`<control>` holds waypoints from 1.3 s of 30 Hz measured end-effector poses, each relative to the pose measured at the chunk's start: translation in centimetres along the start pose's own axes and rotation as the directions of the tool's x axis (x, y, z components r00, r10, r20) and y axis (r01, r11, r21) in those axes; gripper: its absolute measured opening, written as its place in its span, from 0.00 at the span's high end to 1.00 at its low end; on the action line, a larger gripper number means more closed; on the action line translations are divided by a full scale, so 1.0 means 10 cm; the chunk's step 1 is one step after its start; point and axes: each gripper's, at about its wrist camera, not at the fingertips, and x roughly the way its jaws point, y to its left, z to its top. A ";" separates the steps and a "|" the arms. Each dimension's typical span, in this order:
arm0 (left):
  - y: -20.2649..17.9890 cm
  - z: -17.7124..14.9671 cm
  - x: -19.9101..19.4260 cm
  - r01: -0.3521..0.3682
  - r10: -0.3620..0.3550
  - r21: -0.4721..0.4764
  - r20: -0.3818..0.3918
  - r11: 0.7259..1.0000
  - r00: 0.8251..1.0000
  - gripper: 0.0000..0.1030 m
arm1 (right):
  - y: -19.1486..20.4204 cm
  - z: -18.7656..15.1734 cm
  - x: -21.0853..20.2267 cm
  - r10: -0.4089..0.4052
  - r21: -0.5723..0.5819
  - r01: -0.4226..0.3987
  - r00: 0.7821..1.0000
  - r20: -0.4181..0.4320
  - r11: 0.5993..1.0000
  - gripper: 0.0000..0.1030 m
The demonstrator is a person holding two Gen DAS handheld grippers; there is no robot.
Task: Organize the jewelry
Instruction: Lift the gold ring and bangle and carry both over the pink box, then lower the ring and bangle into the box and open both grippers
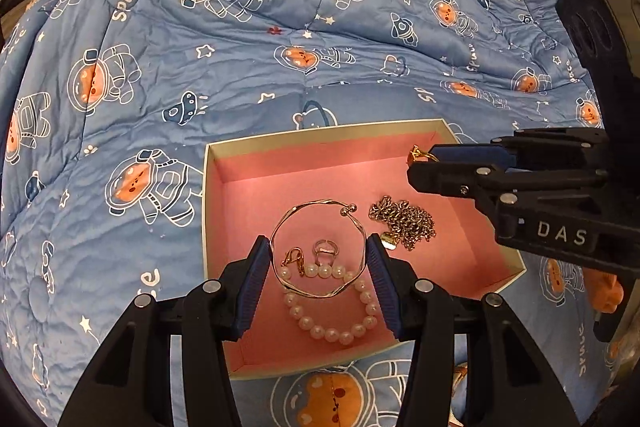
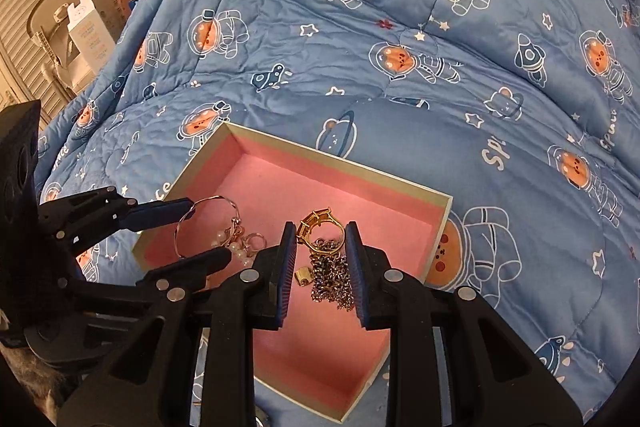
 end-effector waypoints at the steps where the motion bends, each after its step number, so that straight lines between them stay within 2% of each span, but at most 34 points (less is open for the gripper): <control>1: -0.01 0.01 0.02 0.001 -0.001 0.009 -0.004 1.000 1.000 0.53 | 0.00 0.02 0.04 0.000 0.004 0.000 1.000 -0.013 1.000 0.75; 12: -0.12 0.08 0.27 0.015 -0.011 0.074 -0.058 0.997 0.998 0.53 | 0.06 0.14 0.36 -0.036 0.027 0.039 0.994 -0.099 0.999 0.75; 30: -0.10 0.15 0.44 -0.015 0.023 0.095 -0.078 0.995 0.997 0.52 | 0.05 0.13 0.58 -0.049 0.048 0.054 0.993 -0.112 0.997 0.75; 33: -0.11 0.15 0.42 -0.031 0.038 0.104 -0.065 0.994 0.997 0.50 | 0.05 0.13 0.58 -0.031 0.050 0.037 0.994 -0.108 0.998 0.70; 36: -0.11 0.14 0.39 -0.050 0.055 0.108 -0.048 0.993 0.997 0.42 | 0.08 0.13 0.55 -0.013 0.046 0.017 0.996 -0.091 0.999 0.58; 39: -0.15 0.12 0.33 -0.080 0.085 0.138 -0.028 0.987 0.996 0.36 | 0.12 0.14 0.50 -0.021 0.038 0.023 0.998 -0.063 0.999 0.56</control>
